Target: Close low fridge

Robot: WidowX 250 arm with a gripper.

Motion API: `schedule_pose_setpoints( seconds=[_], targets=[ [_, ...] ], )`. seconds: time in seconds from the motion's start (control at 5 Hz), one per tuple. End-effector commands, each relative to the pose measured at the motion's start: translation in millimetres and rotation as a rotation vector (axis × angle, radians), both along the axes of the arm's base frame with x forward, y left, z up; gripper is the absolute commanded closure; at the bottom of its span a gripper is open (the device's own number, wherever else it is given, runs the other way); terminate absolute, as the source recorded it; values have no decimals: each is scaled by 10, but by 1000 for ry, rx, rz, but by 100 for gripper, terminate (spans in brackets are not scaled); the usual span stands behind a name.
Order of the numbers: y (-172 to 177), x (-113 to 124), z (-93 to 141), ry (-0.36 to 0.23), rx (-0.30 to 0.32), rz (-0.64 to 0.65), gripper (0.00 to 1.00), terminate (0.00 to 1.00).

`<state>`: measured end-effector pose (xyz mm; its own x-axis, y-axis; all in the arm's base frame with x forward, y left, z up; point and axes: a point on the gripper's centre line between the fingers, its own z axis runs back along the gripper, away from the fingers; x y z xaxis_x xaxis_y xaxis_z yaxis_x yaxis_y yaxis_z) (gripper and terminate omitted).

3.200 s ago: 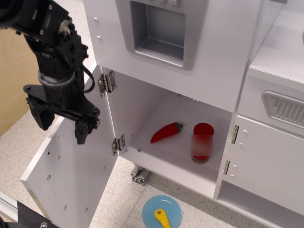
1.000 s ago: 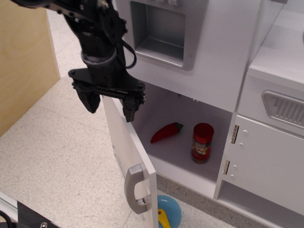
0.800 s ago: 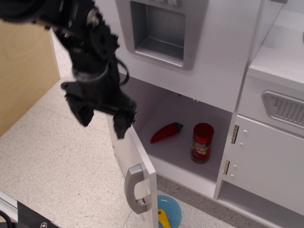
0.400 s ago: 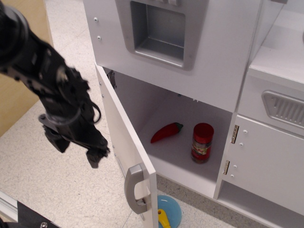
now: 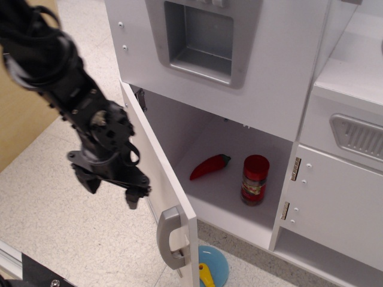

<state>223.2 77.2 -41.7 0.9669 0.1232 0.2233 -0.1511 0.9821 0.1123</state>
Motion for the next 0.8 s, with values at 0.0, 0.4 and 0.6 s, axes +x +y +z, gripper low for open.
schedule_pose_setpoints(
  seconds=[0.0,0.4,0.6],
  targets=[
    [-166,391,60,-44,-51,32,0,0],
    [-372,667,-5,-19,-74,79,0,0],
    [-451,781,-48,-30,-82,83,0,0]
  ],
)
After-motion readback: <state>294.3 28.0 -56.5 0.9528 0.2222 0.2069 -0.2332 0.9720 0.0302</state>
